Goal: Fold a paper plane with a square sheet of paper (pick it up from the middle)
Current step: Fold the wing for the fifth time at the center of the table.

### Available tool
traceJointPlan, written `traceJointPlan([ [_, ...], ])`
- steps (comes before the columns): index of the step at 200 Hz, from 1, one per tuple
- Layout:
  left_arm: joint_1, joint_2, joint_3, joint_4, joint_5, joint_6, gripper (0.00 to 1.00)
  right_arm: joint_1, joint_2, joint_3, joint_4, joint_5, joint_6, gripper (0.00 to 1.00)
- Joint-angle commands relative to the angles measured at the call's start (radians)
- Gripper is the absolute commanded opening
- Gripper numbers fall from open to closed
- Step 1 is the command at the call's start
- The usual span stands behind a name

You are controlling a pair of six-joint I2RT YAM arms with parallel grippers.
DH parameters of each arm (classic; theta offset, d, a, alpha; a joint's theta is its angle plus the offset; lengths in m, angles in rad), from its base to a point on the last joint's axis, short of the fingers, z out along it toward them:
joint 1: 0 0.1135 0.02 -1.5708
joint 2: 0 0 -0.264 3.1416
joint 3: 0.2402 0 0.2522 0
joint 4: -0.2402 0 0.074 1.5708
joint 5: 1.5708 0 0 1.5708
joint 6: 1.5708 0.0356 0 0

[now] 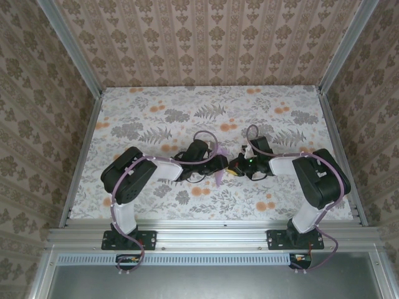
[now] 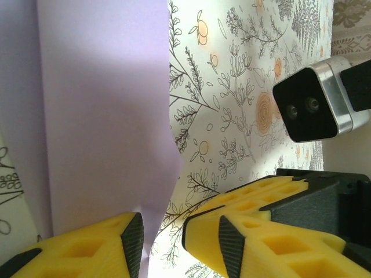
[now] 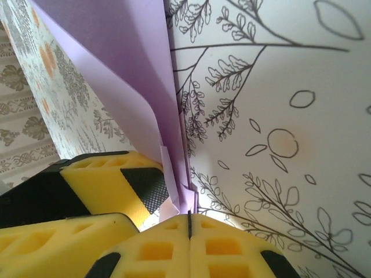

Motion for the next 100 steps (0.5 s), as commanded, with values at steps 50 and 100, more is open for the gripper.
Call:
traceJointPlan([
  [50, -0.009, 0.05, -0.033, 0.021, -0.004, 0.041, 0.3, -0.073, -0.037, 0.039, -0.052, -0.042, -0.054, 0.04],
  [100, -0.006, 0.034, -0.041, -0.014, -0.012, 0.069, 0.19, -0.085, 0.018, 0.12, -0.076, -0.075, -0.077, 0.04],
])
